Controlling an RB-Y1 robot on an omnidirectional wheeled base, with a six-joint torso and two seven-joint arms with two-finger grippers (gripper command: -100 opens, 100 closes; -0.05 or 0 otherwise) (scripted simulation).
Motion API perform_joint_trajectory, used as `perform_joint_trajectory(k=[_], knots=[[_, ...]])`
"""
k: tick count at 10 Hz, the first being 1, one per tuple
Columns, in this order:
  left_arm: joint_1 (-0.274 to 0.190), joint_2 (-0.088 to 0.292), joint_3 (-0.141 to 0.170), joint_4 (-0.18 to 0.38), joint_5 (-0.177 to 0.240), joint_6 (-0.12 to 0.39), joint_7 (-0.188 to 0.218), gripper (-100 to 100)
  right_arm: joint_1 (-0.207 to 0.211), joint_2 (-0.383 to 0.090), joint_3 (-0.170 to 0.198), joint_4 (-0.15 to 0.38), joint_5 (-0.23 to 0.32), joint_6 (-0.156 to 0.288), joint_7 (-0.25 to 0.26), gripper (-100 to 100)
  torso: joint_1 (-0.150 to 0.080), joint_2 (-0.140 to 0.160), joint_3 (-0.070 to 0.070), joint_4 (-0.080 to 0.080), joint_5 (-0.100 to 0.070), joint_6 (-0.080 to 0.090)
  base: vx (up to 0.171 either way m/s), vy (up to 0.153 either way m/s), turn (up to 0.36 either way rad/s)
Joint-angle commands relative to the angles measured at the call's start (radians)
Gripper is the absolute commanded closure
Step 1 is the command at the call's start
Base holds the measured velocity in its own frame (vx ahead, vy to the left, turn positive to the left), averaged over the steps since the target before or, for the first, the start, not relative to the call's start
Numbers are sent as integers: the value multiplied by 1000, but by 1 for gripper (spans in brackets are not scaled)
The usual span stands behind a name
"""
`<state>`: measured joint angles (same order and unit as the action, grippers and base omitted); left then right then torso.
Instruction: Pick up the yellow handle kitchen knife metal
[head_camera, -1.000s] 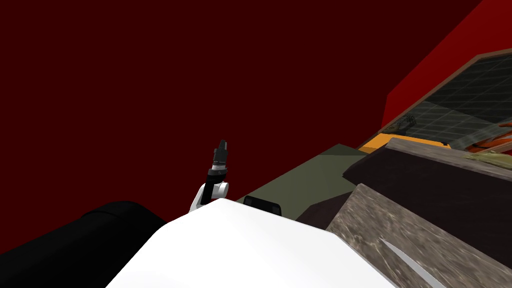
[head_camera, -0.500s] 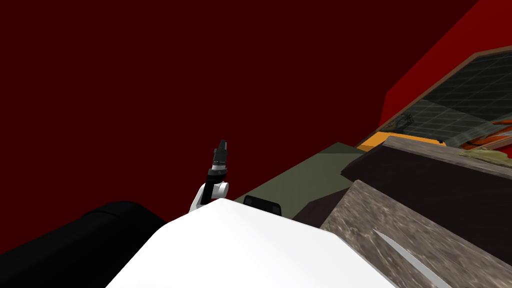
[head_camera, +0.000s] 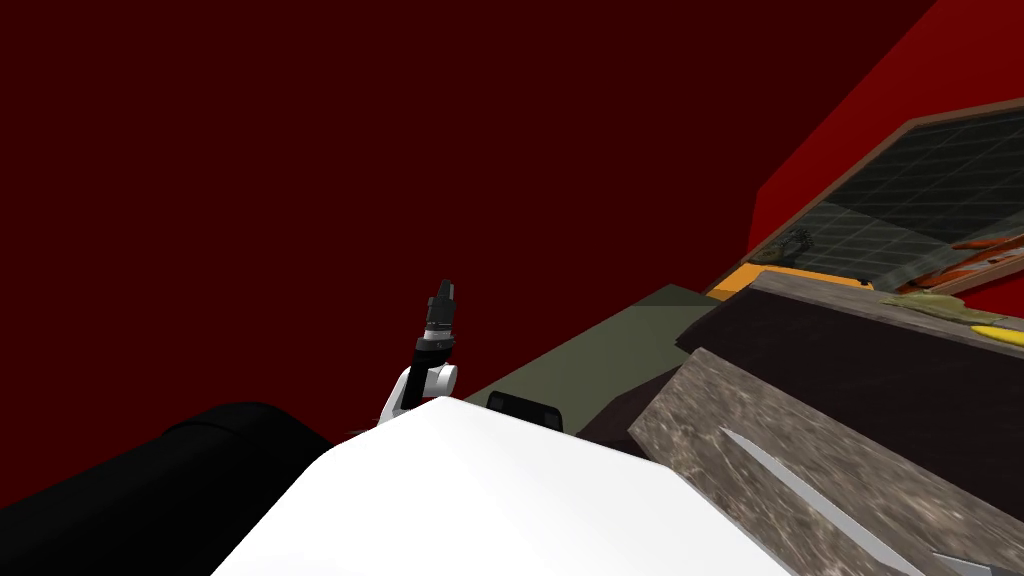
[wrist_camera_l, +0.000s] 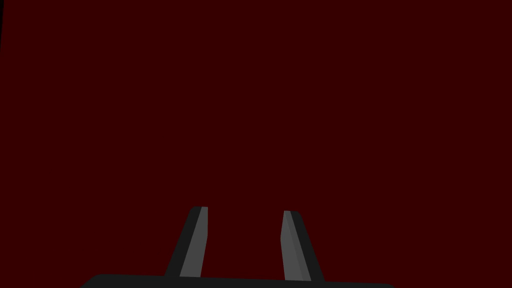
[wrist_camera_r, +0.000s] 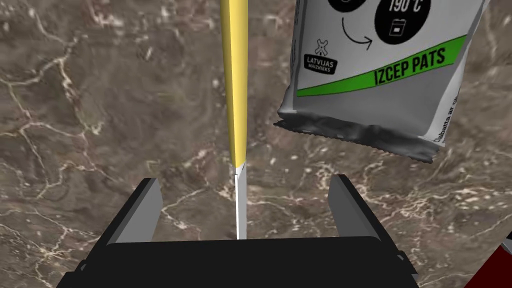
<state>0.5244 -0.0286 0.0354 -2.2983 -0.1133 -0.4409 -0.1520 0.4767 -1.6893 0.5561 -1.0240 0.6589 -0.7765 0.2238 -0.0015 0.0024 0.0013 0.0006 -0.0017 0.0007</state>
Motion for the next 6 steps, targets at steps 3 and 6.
perform_joint_trajectory(k=[3,6], knots=[[0,0,0,0,0,0,0,0,-28,64,-24,99,41,-53,38,-100,1,-2,-1,-1,0,0,13,22,49],[0,0,0,0,0,0,0,0,-48,114,-45,181,72,-95,69,-100,-1,-2,-1,-1,0,0,14,-1,45]])
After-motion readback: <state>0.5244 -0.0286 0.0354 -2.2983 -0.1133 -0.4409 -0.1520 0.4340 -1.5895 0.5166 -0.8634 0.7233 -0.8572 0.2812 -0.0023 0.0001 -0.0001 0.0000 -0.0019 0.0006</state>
